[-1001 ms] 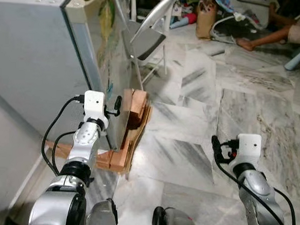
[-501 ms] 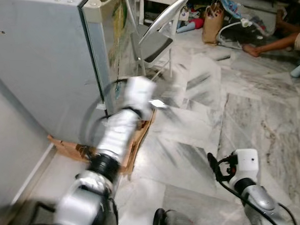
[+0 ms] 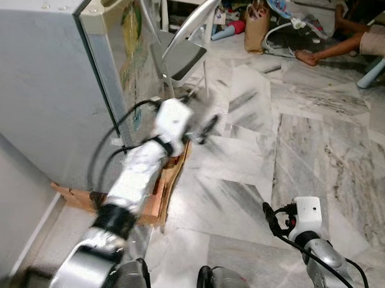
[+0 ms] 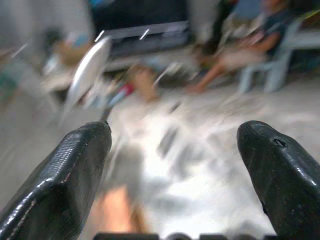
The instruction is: Restocking fridge
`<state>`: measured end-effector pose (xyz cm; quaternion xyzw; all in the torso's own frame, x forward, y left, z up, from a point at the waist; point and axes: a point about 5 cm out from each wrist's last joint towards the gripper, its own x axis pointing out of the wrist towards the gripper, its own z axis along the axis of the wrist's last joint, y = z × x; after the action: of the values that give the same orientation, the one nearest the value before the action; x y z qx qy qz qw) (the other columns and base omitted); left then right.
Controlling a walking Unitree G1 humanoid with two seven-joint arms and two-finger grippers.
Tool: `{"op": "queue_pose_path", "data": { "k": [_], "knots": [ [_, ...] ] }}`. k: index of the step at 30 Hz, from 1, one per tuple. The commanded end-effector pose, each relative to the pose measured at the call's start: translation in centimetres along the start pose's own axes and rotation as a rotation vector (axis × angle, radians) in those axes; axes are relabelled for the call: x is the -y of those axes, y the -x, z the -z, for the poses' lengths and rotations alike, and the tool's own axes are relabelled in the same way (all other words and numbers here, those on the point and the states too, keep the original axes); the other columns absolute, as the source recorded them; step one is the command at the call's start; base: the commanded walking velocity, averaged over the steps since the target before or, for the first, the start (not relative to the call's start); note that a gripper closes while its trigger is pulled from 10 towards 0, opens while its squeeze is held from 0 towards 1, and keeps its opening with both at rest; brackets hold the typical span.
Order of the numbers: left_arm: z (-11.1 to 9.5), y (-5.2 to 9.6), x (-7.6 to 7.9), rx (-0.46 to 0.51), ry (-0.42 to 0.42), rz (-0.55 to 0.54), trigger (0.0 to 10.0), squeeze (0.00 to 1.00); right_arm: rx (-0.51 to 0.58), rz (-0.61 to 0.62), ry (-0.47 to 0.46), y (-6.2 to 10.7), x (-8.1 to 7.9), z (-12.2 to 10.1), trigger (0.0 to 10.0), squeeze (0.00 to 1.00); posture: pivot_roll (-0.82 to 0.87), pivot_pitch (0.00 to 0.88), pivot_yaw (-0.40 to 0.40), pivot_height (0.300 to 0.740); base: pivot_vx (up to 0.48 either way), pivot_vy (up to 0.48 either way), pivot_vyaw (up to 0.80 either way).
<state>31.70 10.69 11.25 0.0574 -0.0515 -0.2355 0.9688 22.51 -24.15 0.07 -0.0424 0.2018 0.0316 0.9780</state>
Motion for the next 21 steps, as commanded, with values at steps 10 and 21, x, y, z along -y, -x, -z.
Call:
{"op": "queue_pose_path", "data": {
  "k": [10, 21],
  "knots": [
    [3.4, 7.5, -4.1, -0.136, 0.043, -0.337, 10.0, 0.0, 0.252, 0.003, -0.052, 0.4, -3.6, -7.1, 10.0, 0.0, -0.04, 0.095, -0.047, 0.74, 0.0, 0.0, -0.54],
    [2.4, 7.1, -4.0, -0.108, 0.031, -0.324, 10.0, 0.0, 0.281, -0.014, -0.05, 0.4, -4.8, -9.4, 10.0, 0.0, -0.04, 0.106, -0.042, 0.74, 0.0, 0.242, -0.65]
  ]
}}
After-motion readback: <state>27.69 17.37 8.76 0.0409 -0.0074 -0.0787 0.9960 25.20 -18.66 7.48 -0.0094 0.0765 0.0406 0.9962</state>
